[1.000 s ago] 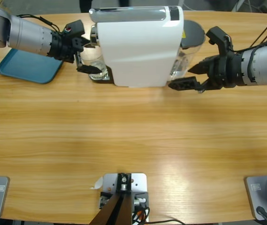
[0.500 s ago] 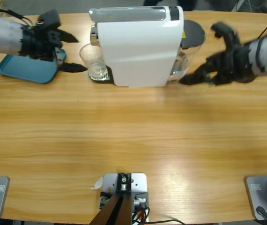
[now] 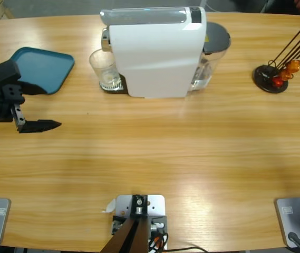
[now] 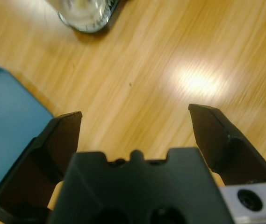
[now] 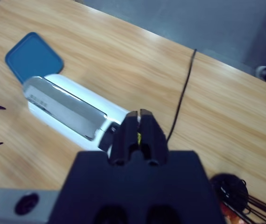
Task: Pour coffee
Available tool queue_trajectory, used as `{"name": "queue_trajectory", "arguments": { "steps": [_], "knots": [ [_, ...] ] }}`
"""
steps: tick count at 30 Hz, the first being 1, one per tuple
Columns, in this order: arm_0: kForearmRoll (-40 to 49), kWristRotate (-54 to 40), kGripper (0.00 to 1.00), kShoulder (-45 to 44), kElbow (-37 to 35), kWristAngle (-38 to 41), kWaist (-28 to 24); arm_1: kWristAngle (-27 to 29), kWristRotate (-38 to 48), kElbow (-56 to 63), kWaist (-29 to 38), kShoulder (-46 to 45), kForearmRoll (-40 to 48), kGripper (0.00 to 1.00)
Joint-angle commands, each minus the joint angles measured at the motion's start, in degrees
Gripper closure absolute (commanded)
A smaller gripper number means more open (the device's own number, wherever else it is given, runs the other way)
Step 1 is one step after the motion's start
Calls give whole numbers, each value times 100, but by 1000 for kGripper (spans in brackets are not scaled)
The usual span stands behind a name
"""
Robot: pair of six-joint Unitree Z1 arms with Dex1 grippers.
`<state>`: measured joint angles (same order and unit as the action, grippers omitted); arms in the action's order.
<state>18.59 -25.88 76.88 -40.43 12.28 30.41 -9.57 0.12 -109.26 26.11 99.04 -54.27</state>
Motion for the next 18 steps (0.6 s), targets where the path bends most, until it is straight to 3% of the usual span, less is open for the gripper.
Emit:
{"name": "queue_trajectory", "arguments": {
  "steps": [1, 5, 18],
  "knots": [
    [39, 1066, 4, -120, 248, -257, 137, -362, -126, -377, 261, 923, -692, 1000],
    [9, 1442, 4, -20, 307, -524, 228, -344, -126, -335, 367, 1039, -984, 1000],
    [-66, 1436, 4, 265, 316, -584, 237, -367, -126, -344, 413, 1088, -1070, 1000]
  ]
}}
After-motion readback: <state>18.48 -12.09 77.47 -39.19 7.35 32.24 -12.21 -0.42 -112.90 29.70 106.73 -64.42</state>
